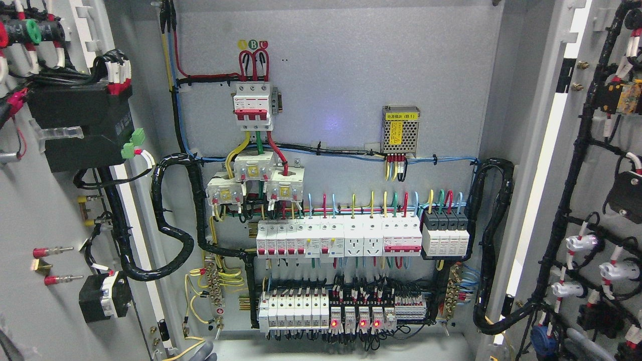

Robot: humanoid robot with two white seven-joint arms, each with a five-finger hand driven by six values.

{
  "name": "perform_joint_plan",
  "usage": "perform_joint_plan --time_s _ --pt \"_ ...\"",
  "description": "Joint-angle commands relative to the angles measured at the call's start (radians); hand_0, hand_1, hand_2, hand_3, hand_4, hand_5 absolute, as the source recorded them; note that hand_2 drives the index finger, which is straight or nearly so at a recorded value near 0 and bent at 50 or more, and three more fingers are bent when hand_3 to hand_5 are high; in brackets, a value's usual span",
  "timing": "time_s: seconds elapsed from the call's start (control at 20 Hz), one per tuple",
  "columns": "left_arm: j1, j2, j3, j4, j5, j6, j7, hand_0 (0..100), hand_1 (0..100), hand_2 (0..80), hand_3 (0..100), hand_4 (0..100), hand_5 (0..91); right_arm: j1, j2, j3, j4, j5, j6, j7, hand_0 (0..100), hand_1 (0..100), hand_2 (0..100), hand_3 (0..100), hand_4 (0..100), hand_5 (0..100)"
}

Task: Open door with both hands

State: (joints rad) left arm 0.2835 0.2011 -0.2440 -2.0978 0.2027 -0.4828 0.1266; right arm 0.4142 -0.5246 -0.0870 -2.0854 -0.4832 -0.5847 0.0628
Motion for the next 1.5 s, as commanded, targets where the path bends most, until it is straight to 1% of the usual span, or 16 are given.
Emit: perform_joint_plan --time_s 0.0,0.15,0.3,0.5,0.6,0.7,0.75,0.85,1.0,1.15,1.3,1.45 --pt "0.002 -0.005 0.097 -0.005 0.049 -0.013 -0.001 0 0 0.0 0 0 0.0 0.005 -0.026 -0.037 0.001 -0.005 0.0 0.0 19 0 0 0 0 0" --pt "0.005 0.0 0.115 -0.004 0.078 -0.014 -0.001 0 0 0.0 0 0 0.0 0.006 -0.023 -0.042 0.004 -0.008 0.0 0.0 19 0 0 0 0 0" --pt "0.005 0.001 0.132 -0.004 0.095 -0.014 -0.001 0 0 0.0 0 0 0.0 0.028 -0.022 -0.057 0.004 -0.008 -0.001 0.0 19 0 0 0 0 0" --pt "0.006 0.015 0.16 -0.004 0.115 -0.037 -0.001 0 0 0.0 0 0 0.0 0.047 -0.008 -0.074 0.013 -0.011 -0.001 0.0 19 0 0 0 0 0" --pt "0.01 0.026 0.172 -0.004 0.119 -0.051 -0.001 0 0 0.0 0 0 0.0 0.054 0.009 -0.088 0.021 -0.011 -0.001 -0.001 19 0 0 0 0 0" --pt "0.013 0.034 0.186 -0.004 0.141 -0.054 0.001 0 0 0.0 0 0 0.0 0.054 0.038 -0.1 0.027 -0.011 0.0 0.0 19 0 0 0 0 0" --pt "0.014 0.035 0.196 -0.004 0.148 -0.056 -0.001 0 0 0.0 0 0 0.0 0.054 0.044 -0.102 0.03 -0.011 0.0 -0.001 19 0 0 0 0 0" --pt "0.016 0.038 0.215 -0.004 0.158 -0.056 -0.001 0 0 0.0 0 0 0.0 0.054 0.046 -0.102 0.033 -0.011 -0.001 -0.001 19 0 0 0 0 0" --pt "0.031 0.053 0.244 -0.004 0.193 -0.056 -0.001 0 0 0.0 0 0 0.0 0.055 0.052 -0.103 0.034 -0.026 -0.001 0.0 19 0 0 0 0 0" --pt "0.045 0.073 0.281 -0.001 0.237 -0.056 -0.001 0 0 0.0 0 0 0.0 0.057 0.049 -0.106 0.031 -0.168 -0.001 0.0 19 0 0 0 0 0" --pt "0.06 0.092 0.321 0.001 0.279 -0.054 -0.001 0 0 0.0 0 0 0.0 0.061 0.049 -0.137 0.033 -0.175 -0.001 0.0 19 0 0 0 0 0" --pt "0.062 0.101 0.356 0.004 0.311 -0.051 -0.001 0 0 0.0 0 0 0.0 0.072 0.049 -0.142 0.033 -0.18 -0.003 0.0 19 0 0 0 0 0"
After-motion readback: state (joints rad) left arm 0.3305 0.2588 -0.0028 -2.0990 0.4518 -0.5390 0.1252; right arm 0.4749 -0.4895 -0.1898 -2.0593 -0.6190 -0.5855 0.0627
